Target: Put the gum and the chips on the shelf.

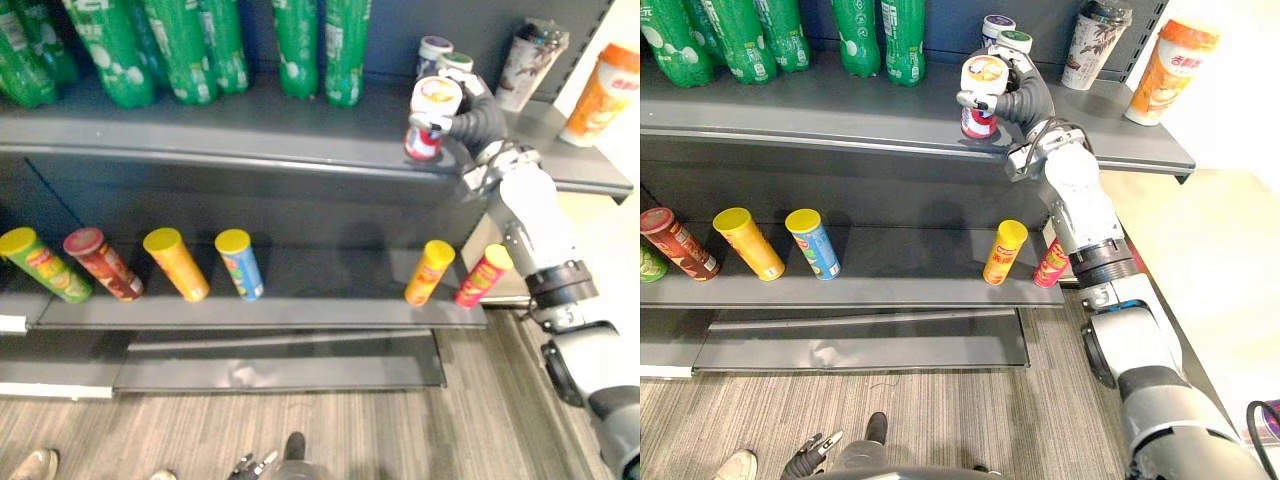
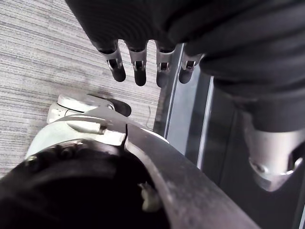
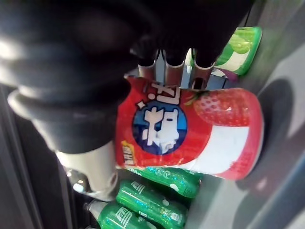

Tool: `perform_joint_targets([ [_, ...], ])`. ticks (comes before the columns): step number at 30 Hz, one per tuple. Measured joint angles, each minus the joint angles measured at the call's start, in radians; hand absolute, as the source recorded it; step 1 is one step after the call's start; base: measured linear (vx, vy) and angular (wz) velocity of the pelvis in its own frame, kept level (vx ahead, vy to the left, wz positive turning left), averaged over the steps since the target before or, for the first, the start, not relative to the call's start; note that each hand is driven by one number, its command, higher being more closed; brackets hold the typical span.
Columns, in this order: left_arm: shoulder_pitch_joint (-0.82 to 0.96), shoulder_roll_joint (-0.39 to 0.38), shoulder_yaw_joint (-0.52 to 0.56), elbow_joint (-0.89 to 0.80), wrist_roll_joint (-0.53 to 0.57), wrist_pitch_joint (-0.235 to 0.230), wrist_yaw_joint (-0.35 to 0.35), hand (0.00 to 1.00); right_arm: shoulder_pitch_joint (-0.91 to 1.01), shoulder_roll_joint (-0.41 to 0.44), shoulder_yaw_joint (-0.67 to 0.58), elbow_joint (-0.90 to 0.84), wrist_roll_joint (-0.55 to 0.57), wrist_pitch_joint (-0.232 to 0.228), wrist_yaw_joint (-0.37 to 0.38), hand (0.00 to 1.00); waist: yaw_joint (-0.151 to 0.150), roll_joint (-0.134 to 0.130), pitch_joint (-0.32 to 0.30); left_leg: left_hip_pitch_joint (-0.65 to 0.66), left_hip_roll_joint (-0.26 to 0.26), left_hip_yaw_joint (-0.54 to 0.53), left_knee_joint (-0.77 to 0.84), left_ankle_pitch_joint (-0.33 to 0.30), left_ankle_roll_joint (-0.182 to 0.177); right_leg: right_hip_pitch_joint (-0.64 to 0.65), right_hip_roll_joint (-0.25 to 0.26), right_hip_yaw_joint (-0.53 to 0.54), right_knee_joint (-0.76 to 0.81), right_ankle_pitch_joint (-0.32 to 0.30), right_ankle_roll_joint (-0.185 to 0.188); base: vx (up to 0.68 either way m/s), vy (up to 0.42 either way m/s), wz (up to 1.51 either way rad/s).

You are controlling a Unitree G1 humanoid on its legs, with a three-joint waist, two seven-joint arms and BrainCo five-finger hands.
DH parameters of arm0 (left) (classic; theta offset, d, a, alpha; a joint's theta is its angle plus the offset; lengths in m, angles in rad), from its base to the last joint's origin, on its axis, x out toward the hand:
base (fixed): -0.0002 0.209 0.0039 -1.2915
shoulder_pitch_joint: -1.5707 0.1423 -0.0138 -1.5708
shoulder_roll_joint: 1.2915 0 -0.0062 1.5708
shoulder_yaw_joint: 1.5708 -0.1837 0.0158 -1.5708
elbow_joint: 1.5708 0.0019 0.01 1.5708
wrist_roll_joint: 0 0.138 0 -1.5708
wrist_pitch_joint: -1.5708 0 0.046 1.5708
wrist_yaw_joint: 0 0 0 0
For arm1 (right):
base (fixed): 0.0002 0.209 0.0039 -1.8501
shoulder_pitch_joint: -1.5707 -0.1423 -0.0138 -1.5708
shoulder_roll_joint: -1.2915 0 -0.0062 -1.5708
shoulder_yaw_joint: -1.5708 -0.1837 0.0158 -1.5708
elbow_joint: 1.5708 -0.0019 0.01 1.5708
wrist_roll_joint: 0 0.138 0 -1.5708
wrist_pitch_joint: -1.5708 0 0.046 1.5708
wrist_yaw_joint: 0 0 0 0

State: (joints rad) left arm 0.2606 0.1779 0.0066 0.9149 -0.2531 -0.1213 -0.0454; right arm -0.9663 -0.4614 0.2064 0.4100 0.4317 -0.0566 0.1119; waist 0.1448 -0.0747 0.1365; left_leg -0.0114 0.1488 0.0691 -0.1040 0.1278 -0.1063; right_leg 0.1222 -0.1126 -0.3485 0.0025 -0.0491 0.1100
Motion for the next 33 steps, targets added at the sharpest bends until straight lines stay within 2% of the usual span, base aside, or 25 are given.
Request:
perform_joint_targets([
  [7,0.0,0.0,-0.001,0.0,0.0,0.0,0.0,0.0,-0.021,0.0,0.0,0.03,0.0,-0.001,-0.002,1.0,-0.001,0.001,0.002,0.0,0.0,0.002,0.0,0.001,0.001,-0.001,0.0,0.002,0.0,0.0,0.0,0.0,0.0,0.0],
  [21,0.001,-0.001,-0.003,-0.015,0.0,0.0,0.0,0.0,-0.08,-0.014,-0.004,0.121,0.009,-0.021,-0.079,1.0,0.0,0.008,0.03,0.0,0.0,0.001,0.0,-0.002,0.003,-0.001,0.0,0.002,0.002,0.0,0.0,0.0,0.0,0.0],
  [33,0.0,-0.006,-0.01,-0.019,0.0,0.0,-0.001,0.0,-0.109,-0.055,-0.005,0.158,0.011,-0.037,-0.082,1.0,0.003,0.021,0.045,-0.004,-0.001,0.001,0.0,0.002,0.002,-0.006,-0.001,0.001,0.003,0.0,0.0,0.0,0.0,0.0],
])
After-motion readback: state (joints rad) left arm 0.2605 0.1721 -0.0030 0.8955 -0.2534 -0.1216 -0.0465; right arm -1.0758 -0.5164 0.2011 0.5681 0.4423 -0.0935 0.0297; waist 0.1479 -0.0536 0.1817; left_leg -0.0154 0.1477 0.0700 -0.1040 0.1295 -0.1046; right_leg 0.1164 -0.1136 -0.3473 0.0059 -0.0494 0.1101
